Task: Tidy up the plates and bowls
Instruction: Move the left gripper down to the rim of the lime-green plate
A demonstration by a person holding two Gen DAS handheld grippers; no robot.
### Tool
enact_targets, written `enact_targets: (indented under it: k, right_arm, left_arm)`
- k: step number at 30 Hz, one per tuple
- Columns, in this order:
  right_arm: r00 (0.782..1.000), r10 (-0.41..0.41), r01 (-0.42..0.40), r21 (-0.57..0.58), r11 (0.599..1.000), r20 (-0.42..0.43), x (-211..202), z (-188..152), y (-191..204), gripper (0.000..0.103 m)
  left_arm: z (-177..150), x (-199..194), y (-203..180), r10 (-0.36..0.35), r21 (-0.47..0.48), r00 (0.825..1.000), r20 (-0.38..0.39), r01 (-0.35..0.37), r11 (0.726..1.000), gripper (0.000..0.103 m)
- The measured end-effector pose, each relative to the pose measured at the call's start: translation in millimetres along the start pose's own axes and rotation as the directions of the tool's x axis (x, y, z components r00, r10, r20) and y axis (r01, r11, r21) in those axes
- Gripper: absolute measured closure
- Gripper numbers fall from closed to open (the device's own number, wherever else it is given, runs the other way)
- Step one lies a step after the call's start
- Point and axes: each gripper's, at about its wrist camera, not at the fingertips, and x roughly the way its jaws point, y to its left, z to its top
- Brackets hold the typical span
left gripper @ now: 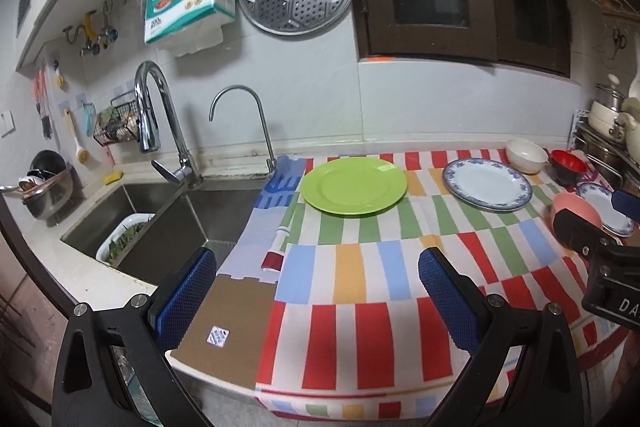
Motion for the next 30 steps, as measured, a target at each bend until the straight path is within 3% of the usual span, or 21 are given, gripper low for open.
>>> enact_targets:
  k: [17,30]
  right_arm:
    - [0.996,-0.072,0.073,0.023,0.997,-0.044,121,62,49,0.001]
    - [0.994,-0.059,0.062,0.022,0.998,-0.096,203,105,72,0.001]
  left_arm:
    - [61,126,48,-0.024,0.039,0.999,-0.033,0.025,0.999,0.000]
    - [99,208,61,-0.058,0.076,0.996,-0.066,0.063,0.995,0.002]
